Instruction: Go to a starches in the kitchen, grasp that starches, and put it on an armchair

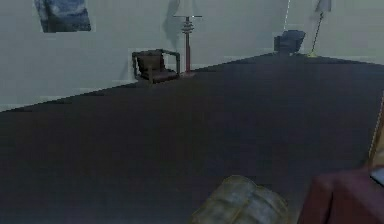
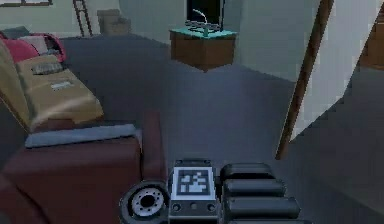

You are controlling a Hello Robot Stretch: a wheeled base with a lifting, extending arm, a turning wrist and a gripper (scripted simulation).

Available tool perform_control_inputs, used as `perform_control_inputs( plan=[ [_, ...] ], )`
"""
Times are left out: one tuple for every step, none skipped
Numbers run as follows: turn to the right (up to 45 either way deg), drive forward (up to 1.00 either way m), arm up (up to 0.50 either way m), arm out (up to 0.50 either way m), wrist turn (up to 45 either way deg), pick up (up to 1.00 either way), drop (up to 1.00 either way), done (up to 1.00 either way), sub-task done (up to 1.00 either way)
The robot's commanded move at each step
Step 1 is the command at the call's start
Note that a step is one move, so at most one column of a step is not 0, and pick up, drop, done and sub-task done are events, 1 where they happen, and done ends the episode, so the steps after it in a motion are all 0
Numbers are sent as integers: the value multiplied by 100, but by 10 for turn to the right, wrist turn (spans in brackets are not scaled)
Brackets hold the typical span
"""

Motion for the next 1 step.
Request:
perform_control_inputs(
  plan=[
    [0, 100, 0, 0, 0, 0, 0, 0, 0]
  ],
)
